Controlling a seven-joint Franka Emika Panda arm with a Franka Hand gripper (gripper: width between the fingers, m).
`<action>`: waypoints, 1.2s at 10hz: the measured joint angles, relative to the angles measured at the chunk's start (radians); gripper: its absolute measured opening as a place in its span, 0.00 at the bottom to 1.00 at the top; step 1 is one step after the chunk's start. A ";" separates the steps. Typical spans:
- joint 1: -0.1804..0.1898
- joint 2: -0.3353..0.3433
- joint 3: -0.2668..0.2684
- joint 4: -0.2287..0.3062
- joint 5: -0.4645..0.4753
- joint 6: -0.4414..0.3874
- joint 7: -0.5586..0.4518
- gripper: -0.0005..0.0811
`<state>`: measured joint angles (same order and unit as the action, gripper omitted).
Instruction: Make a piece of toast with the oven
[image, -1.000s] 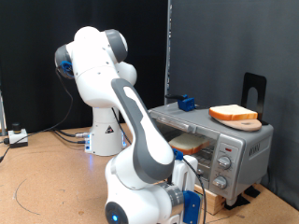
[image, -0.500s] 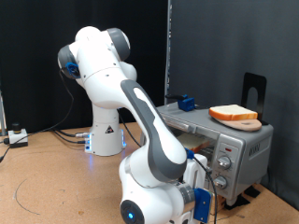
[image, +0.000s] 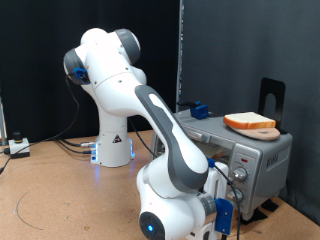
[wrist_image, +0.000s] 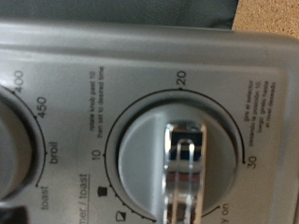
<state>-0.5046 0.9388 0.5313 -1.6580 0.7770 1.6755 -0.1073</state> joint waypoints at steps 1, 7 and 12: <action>0.000 0.000 0.003 -0.004 0.000 0.003 0.000 0.73; 0.000 0.000 0.014 -0.013 -0.001 0.019 -0.008 0.12; -0.053 -0.064 0.052 -0.140 0.073 0.170 -0.316 0.12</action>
<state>-0.5572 0.8748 0.5829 -1.7982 0.8496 1.8460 -0.4229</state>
